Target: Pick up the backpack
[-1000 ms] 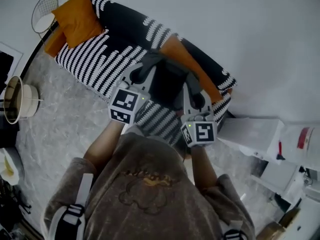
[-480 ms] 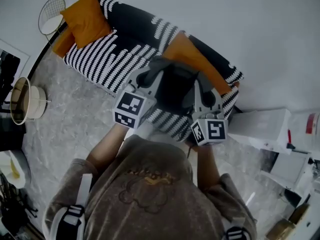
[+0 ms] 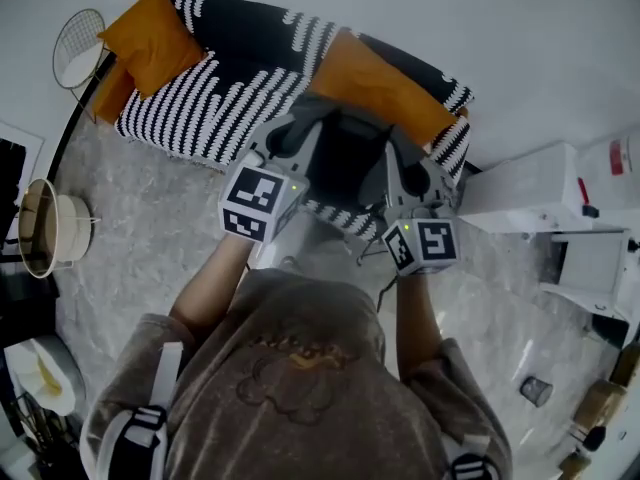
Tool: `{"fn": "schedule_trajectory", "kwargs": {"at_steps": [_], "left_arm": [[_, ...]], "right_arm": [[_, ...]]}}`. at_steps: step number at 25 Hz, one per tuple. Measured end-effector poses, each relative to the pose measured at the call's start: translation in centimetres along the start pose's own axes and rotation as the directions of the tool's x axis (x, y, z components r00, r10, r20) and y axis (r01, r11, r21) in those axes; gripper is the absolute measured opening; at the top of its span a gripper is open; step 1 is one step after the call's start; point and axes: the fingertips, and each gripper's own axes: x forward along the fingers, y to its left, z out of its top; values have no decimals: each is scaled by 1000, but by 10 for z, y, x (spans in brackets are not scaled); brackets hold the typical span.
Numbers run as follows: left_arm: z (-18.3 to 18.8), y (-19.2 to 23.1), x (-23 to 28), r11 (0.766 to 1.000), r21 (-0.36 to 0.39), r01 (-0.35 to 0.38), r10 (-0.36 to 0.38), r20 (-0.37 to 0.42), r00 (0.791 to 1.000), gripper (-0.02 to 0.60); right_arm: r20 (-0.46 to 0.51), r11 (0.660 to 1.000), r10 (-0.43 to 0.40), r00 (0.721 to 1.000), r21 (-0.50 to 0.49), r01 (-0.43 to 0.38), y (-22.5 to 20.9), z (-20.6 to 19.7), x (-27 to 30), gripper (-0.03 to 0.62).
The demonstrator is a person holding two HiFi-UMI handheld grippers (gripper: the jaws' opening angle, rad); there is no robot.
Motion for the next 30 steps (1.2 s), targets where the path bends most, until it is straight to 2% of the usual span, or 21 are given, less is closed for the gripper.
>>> {"fn": "schedule_trajectory", "kwargs": {"at_steps": [9, 15, 21, 30], "left_arm": [[-11, -47, -66, 1000, 2, -7, 7, -49, 999, 31], [-16, -76, -103, 999, -5, -31, 31, -37, 999, 31], [-18, -93, -121, 999, -9, -50, 50, -22, 999, 30], [-18, -102, -131, 999, -1, -48, 48, -21, 999, 31]], "right_arm": [[-13, 997, 18, 1000, 74, -17, 37, 4, -73, 38], [-13, 994, 48, 999, 102, -47, 55, 4, -110, 38], [-9, 992, 83, 997, 93, -82, 62, 3, -131, 37], [12, 992, 81, 997, 96, -82, 67, 5, -145, 37]]}}
